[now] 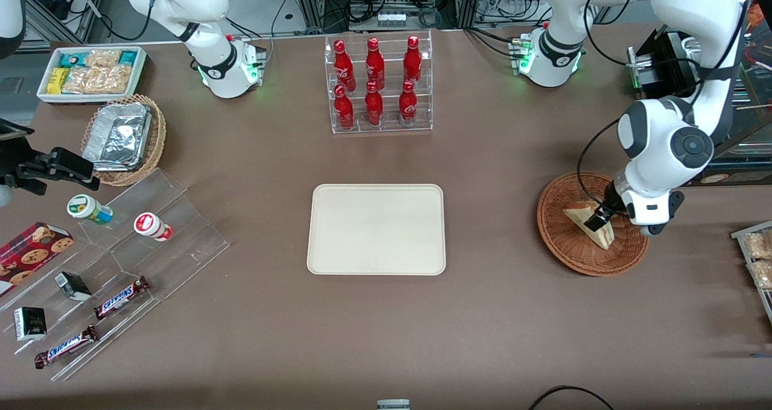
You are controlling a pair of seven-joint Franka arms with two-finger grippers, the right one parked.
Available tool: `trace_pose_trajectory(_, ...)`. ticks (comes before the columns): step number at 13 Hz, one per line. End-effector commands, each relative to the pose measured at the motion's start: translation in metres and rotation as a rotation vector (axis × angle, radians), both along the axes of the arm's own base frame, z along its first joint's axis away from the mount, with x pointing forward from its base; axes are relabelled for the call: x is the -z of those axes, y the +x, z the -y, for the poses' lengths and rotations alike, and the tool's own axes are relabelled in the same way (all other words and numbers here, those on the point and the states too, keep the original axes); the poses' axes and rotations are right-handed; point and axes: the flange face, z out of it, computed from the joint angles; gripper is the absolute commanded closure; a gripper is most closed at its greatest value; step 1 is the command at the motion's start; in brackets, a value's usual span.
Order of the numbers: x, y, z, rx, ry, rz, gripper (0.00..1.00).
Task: Place sandwich from basket to tray
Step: 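Lower the open left gripper over the sandwich and close on it, then lift the sandwich out of the basket and carry it over the tray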
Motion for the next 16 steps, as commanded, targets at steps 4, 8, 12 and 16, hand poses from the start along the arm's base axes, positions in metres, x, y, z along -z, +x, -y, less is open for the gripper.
trace_pose_trajectory(4,0.01,-0.009,0.0,0.007,0.02,0.0,0.0)
trace_pose_trajectory(8,0.01,-0.007,0.0,-0.007,0.02,0.004,0.93)
trace_pose_trajectory(12,-0.016,-0.002,0.003,0.009,0.017,0.043,1.0)
trace_pose_trajectory(16,-0.103,0.018,0.041,0.143,0.021,-0.028,1.0)
